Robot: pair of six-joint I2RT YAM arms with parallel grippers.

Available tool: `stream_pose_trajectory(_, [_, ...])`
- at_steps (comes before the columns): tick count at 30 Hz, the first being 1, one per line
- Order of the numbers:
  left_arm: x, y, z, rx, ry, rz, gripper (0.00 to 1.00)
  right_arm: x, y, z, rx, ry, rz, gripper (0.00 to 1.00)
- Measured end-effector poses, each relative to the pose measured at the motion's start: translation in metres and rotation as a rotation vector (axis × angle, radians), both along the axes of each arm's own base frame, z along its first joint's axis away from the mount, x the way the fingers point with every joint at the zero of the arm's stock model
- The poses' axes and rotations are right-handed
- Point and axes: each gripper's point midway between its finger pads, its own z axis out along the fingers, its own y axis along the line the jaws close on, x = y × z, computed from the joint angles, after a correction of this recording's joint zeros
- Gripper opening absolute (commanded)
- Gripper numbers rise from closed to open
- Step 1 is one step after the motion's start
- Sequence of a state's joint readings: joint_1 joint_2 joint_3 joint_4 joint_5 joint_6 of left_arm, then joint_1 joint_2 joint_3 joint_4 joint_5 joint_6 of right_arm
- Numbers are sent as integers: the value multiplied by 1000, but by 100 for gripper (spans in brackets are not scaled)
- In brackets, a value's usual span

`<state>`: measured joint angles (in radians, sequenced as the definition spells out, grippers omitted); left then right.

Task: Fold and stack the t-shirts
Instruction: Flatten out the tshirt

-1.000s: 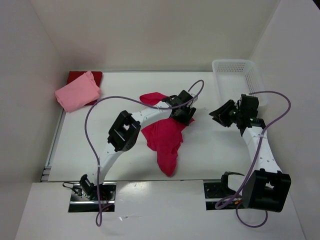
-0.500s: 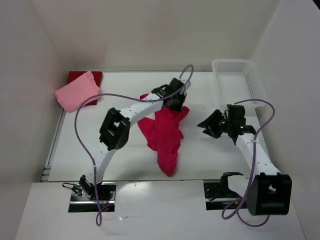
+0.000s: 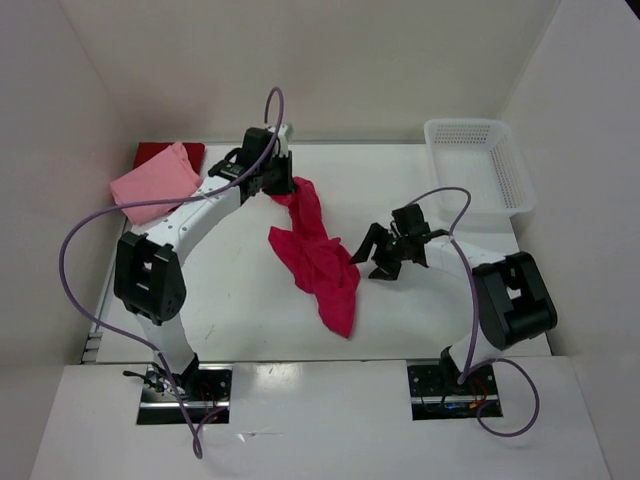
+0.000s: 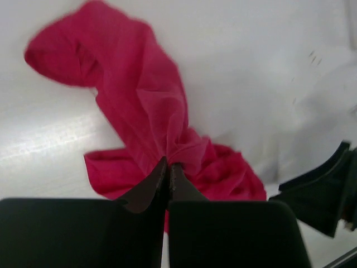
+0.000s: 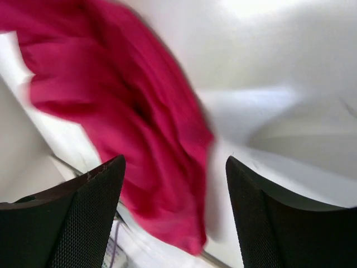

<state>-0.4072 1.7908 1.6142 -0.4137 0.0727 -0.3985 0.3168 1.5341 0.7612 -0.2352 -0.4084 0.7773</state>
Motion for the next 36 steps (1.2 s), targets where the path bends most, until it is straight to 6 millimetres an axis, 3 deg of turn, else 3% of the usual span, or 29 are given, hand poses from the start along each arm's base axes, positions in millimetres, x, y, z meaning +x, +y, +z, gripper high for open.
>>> stream_pose_trajectory(4, [-22,12,-43,46,108,3,0,28,19,11,13,-65,32,78])
stream_pose_trajectory(6, [-33,28,-53,52,142,26,0,24,35,14,23,-84,79,78])
stream_pose_trajectory(10, [-42,76,-42,16,139,115,0,10,55,17,22,-94,143,73])
stream_pose_trajectory(13, [-44,103,-30,-14,112,183,0,21,62,30,32,-129,153,73])
stream_pose_trajectory(17, [-52,100,-31,-32,115,166,0,52,76,54,59,-212,155,73])
stream_pose_trajectory(21, [-62,95,-44,-31,152,146,0,72,92,50,74,-204,186,73])
stream_pose_trajectory(25, [-62,96,-46,-33,157,146,0,65,108,33,56,-169,231,63])
stream_pose_trajectory(27, [-62,96,-45,-33,157,147,0,58,113,30,44,-157,241,52])
stream_pose_trajectory(28, [-62,96,-45,-33,157,147,0,57,114,29,37,-158,241,31])
stream_pose_trajectory(29, [-62,96,-45,-34,156,147,0,56,116,28,31,-163,245,18])
stream_pose_trajectory(31, [-62,96,-45,-34,156,148,0,57,115,27,18,-165,234,5])
stream_pose_trajectory(34, [-61,98,-44,-39,157,155,0,66,111,30,-20,-180,203,0])
stream_pose_trajectory(36, [-51,102,-33,-63,153,178,0,80,111,50,-44,-210,191,0])
